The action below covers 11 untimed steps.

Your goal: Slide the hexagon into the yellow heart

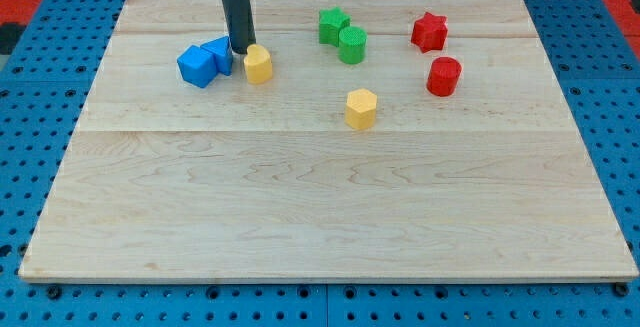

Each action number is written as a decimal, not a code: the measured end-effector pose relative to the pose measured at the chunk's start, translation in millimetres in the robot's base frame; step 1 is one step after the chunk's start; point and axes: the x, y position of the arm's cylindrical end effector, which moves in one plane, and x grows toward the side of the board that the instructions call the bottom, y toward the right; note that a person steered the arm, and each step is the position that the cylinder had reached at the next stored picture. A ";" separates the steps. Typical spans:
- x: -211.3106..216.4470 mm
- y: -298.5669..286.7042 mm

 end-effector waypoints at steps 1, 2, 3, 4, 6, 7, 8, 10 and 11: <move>17.8 17.0; 71.6 48.7; 73.2 69.4; 43.0 76.7; 89.9 194.6; 98.7 181.1; 98.7 141.2; 98.0 156.7; 93.2 224.1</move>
